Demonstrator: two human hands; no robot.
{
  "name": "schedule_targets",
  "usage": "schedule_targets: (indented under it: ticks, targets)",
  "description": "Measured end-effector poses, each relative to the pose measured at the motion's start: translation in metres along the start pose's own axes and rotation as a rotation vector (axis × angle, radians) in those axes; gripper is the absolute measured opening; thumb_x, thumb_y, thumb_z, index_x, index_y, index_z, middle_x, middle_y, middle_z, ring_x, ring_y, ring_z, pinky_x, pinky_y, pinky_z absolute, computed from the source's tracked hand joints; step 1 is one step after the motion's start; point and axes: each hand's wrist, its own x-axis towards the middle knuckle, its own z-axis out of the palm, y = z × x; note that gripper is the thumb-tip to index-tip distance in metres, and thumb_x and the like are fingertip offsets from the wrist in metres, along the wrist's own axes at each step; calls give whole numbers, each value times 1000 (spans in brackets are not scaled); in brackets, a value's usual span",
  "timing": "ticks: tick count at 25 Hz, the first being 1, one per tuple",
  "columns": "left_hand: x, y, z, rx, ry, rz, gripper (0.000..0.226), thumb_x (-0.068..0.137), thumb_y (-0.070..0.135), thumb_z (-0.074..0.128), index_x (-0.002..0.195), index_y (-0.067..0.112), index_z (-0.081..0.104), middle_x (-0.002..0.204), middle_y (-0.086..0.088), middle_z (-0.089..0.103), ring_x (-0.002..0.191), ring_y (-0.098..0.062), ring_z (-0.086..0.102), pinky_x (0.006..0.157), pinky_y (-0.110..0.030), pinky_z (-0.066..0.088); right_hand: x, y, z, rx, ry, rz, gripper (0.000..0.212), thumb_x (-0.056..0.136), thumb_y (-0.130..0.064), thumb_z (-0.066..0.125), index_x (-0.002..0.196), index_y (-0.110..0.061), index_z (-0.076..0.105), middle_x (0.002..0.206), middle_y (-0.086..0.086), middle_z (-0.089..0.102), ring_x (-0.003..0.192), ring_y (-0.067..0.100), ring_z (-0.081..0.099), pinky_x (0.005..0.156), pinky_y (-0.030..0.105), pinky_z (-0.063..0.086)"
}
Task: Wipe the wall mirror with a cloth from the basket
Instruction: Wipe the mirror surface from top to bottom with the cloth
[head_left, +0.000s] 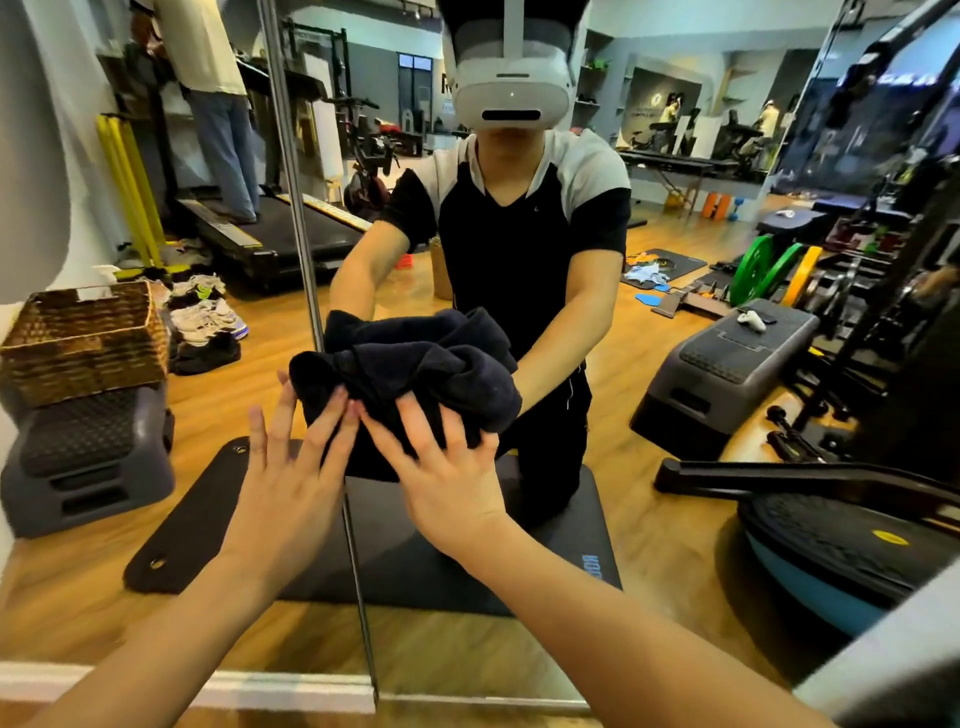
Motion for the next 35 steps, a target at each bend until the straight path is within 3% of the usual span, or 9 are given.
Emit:
schedule_targets:
  ticks: [2,5,9,12,17,20,23,27,35]
  targets:
    - [1,5,-1,-2,-26,0,80,80,5,69,153,1,37,163,-22,21,147,-57,13,118,-71,10,-3,8,-2,39,-17,-28,68,95,-25,52,159,-36,35,167,6,13,147,35,14,112,56,32]
    - [5,16,-2,3,-96,15,62,88,6,52,148,-5,41,159,-28,23,143,-61,18,117,-72,14,-8,25,-5,64,-33,-74,63,96,-27,51,157,-36,40,167,4,11,145,31,20,112,53,33]
    - [14,45,7,35,-341,28,62,99,15,22,153,-14,12,160,-38,9,147,-61,-2,117,-73,4,-17,48,-8,60,-46,-89,57,100,-27,49,156,-35,43,167,2,18,143,29,29,114,54,36]
    - [22,62,15,11,-389,46,61,102,18,18,153,-14,9,159,-41,7,147,-61,-4,117,-73,1,-26,71,-12,31,-18,-105,54,101,-29,47,155,-36,44,166,1,24,142,29,32,116,55,34]
    - [43,116,15,-19,-194,225,53,102,7,25,143,-27,18,148,-45,24,143,-66,8,112,-80,12,-55,124,-20,-36,68,-72,53,100,-34,51,152,-41,47,162,-1,33,137,27,37,115,53,31]
    - [61,165,17,-66,-177,252,56,102,6,24,148,-22,9,156,-41,13,143,-64,14,116,-75,11,-84,170,-30,-98,91,-50,51,99,-37,50,149,-42,46,160,1,30,137,30,32,110,52,33]
    - [83,227,19,-183,-75,180,59,101,7,29,153,-15,10,162,-35,3,141,-63,24,118,-67,24,-117,229,-46,-169,71,-54,50,99,-42,50,148,-44,44,160,4,22,140,33,21,114,52,26]
    - [109,311,15,-240,35,156,61,101,8,34,153,-15,12,163,-32,-5,137,-63,31,116,-63,28,-153,301,-68,-216,27,-61,44,102,-44,41,147,-43,42,153,4,32,140,33,19,114,52,20]
    - [152,457,17,-308,25,122,60,98,5,40,148,-21,21,161,-35,0,138,-67,14,113,-70,29,-223,424,-102,-216,-20,-52,51,99,-46,53,148,-42,38,162,3,13,138,33,31,114,52,29]
